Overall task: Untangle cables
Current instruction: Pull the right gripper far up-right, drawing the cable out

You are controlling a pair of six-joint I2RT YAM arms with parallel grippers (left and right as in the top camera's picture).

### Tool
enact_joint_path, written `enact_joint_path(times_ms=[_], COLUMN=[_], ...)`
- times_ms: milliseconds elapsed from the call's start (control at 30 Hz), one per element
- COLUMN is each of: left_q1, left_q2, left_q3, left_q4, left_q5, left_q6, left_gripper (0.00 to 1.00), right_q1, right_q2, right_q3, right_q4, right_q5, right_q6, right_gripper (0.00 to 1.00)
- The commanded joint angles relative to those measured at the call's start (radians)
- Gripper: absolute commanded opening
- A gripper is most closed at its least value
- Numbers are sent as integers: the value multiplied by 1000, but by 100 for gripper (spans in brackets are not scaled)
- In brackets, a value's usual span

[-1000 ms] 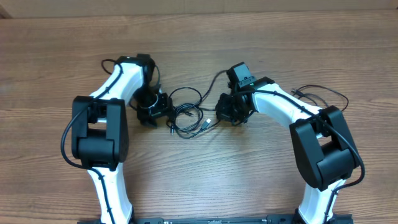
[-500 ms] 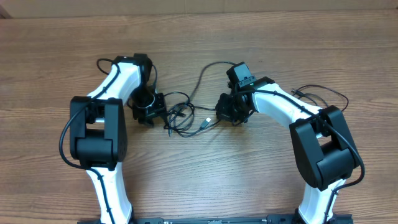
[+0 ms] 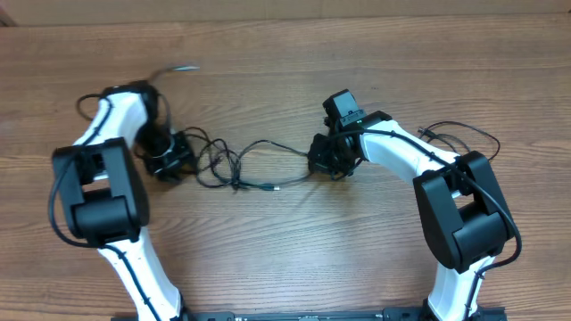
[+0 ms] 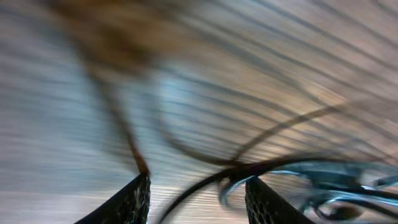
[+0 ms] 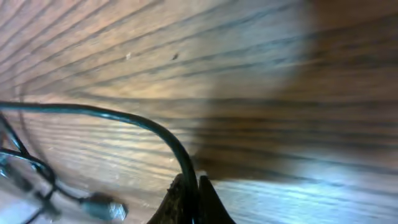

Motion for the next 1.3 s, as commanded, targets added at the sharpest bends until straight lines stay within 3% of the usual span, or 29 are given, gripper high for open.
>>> enact_joint_path(times_ms=[0,233,433,567,867,1267], left_q1=[82,167,194,193,186,183], left_q2=[22,22,22,22,22,22], left_q3=[-22,-22,-22,-22,-26,-130], left_q4=[12,6,11,22,27,115], left_q5=[-93,-93,-93,-93,-93,-93], left_q6=[-35,-37,-40,-45,-45,-45], left_gripper=[50,52,52,54,53,55], right_q1=[-33,-136,-239,-282,-283,-322], right_q2=[8,8,8,8,8,8], right_q3=[-2,4,122,290,618,1181], right_q4=[12,9,-164,-348,-552,-814], right_q5=[42,21,67,202,56,128], right_q6=[-16,-17,-129,-207,-407,-406], right_gripper=[4,4,4,4,4,4])
